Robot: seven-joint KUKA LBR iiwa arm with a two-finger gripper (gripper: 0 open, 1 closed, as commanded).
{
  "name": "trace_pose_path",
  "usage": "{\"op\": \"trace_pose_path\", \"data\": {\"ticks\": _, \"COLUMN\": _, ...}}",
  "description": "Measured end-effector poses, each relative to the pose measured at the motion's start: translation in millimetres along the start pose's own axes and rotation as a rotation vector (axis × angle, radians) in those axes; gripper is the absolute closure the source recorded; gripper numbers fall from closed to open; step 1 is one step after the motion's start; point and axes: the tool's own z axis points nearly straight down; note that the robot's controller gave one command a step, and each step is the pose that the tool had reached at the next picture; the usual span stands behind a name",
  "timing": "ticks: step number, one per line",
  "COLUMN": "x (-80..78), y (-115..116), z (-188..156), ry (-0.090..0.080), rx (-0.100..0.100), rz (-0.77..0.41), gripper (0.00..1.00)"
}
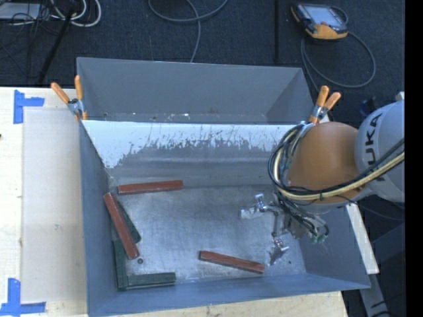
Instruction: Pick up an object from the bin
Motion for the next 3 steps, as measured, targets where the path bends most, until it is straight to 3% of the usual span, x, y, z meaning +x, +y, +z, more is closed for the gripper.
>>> {"op": "trace_pose_path", "data": {"ticks": 1, "x": 12.1, "y": 23.0, "z": 45.2, "ry": -0.003, "rx": 0.007, "rz": 0.044, "gripper": 1.0}}
{"op": "trace_pose_path", "data": {"ticks": 2, "x": 12.1, "y": 23.1, "z": 45.3, "ry": -0.003, "rx": 0.007, "rz": 0.043, "gripper": 1.0}}
{"op": "trace_pose_path", "data": {"ticks": 3, "x": 10.1, "y": 30.7, "z": 50.5, "ry": -0.024, "rx": 0.006, "rz": -0.028, "gripper": 0.0}}
